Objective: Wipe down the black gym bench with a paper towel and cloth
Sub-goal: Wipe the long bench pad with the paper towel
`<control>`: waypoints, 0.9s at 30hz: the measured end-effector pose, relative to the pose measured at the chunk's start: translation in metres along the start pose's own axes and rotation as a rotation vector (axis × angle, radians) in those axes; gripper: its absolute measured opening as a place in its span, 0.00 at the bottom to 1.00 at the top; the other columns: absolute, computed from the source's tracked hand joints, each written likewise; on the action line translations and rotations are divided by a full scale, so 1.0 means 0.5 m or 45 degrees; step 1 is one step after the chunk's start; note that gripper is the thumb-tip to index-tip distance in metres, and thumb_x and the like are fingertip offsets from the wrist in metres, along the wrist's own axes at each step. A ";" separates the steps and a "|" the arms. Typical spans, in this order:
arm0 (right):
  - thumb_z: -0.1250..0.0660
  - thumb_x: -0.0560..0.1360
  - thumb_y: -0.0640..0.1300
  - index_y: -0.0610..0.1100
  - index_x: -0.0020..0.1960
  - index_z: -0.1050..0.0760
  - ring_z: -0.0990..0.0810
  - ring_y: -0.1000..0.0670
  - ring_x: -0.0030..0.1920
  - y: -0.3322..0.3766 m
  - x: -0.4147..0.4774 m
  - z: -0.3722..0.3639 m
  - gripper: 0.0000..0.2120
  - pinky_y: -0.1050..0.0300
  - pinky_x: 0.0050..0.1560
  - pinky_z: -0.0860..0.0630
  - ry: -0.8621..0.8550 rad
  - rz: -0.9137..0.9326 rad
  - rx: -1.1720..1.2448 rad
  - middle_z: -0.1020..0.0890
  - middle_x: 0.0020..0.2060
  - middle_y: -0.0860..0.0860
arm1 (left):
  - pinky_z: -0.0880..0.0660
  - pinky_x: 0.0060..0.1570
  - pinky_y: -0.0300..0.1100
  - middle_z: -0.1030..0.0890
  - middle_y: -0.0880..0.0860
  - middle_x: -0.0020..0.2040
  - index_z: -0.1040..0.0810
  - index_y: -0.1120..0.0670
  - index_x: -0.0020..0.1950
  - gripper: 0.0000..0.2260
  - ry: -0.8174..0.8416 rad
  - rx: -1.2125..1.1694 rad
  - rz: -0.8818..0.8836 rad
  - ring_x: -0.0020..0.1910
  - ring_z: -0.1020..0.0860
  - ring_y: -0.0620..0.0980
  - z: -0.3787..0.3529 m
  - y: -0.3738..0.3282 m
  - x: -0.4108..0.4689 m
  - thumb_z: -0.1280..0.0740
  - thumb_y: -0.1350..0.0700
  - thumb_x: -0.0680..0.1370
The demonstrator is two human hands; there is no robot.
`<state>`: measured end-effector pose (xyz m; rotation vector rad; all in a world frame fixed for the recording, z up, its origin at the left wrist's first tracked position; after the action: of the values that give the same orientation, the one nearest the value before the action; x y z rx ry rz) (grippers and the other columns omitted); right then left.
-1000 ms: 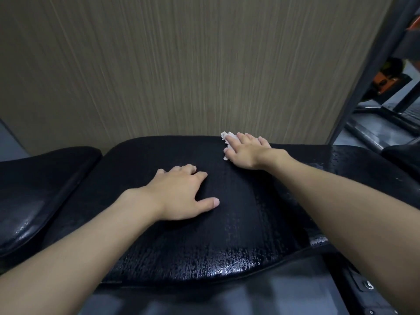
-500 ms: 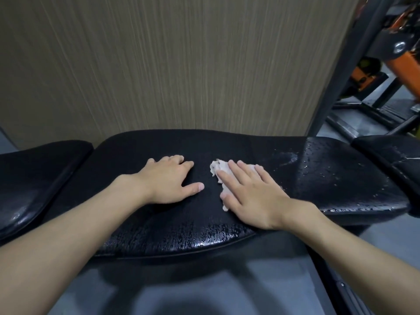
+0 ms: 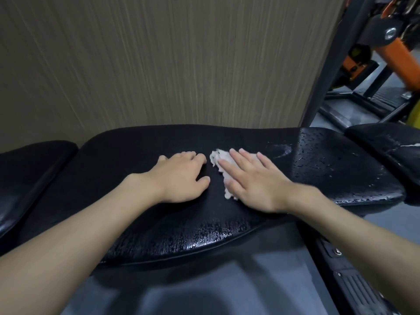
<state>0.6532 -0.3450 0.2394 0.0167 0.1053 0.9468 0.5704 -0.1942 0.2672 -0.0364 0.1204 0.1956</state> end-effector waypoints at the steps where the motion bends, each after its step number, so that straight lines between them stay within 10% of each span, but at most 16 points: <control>1: 0.59 0.82 0.59 0.58 0.80 0.58 0.61 0.51 0.80 -0.016 0.031 0.004 0.27 0.46 0.77 0.62 0.012 -0.029 0.009 0.57 0.81 0.51 | 0.35 0.64 0.59 0.31 0.52 0.70 0.35 0.51 0.70 0.25 0.001 0.018 0.007 0.70 0.34 0.53 -0.002 0.000 0.001 0.45 0.38 0.79; 14: 0.58 0.81 0.58 0.57 0.81 0.53 0.54 0.49 0.80 -0.125 0.264 0.025 0.28 0.42 0.76 0.60 0.045 -0.289 0.125 0.47 0.80 0.51 | 0.41 0.68 0.63 0.43 0.55 0.78 0.46 0.44 0.77 0.41 0.082 0.139 0.028 0.78 0.46 0.56 -0.021 0.002 0.010 0.53 0.23 0.69; 27: 0.65 0.80 0.61 0.56 0.80 0.59 0.61 0.49 0.80 -0.029 -0.066 -0.004 0.30 0.46 0.77 0.61 0.005 -0.026 -0.027 0.58 0.81 0.51 | 0.39 0.66 0.61 0.42 0.55 0.78 0.47 0.42 0.76 0.45 0.038 0.111 0.037 0.77 0.44 0.55 -0.019 0.000 0.008 0.59 0.20 0.65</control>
<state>0.6458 -0.3804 0.2393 -0.0060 0.0987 0.9275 0.5731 -0.1940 0.2572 0.0496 0.1588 0.2185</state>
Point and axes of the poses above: each hand's wrist, its own x-axis towards the middle knuckle, its own z-axis out of the back of the hand, y = z × x, the point moved 4 cm from there along x, towards the middle knuckle
